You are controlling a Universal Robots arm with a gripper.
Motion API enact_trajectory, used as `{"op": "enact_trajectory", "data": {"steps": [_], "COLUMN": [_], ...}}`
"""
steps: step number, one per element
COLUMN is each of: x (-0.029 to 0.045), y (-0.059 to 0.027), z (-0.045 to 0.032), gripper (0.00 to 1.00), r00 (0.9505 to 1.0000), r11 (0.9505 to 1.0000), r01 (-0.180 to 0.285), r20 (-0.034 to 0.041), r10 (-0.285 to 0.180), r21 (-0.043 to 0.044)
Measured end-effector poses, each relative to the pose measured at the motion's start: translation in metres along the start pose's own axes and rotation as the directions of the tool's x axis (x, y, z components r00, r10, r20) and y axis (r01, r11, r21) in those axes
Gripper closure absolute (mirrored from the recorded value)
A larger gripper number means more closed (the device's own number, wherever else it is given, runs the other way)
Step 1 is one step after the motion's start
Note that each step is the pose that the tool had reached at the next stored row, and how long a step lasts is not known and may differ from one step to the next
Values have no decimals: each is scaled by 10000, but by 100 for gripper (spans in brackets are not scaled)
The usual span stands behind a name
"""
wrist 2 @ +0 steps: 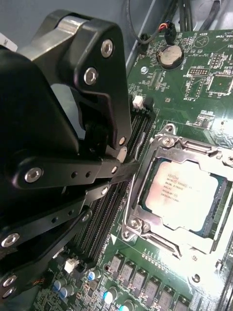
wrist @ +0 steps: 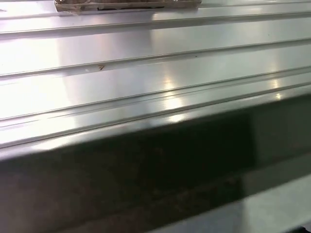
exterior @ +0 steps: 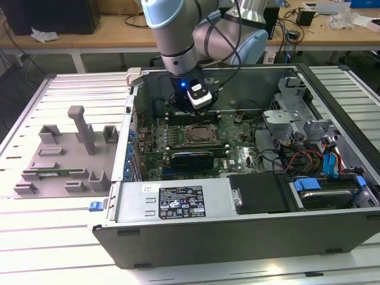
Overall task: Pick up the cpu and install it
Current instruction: 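Install the first cpu locking lever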
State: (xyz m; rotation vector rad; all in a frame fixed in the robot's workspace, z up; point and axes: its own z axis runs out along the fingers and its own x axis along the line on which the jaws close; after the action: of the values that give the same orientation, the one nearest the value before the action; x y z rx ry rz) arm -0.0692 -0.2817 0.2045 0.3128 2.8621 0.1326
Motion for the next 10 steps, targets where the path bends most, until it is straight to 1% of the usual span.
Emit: {"op": "enact_trajectory", "data": {"steps": [2, 3, 4, 7, 9, 10], "x": [12, 18, 24, 62, 84, 91], "y": [-4, -6, -7, -15, -20, -23], "z": [11, 20, 24, 27, 36, 43], "gripper": [89, 89, 89, 89, 89, 89], "r00": [9999, 9998, 9997, 9995, 9992, 9990], "r11": [10000, 10000, 10000, 9999, 9999, 9999], "r01": [-49, -79, -94, -118, -124, -130], "r20": [112, 183, 225, 305, 373, 418], "r10": [49, 79, 95, 119, 126, 133], "r21": [-7, -16, -21, -36, -51, -58]}}
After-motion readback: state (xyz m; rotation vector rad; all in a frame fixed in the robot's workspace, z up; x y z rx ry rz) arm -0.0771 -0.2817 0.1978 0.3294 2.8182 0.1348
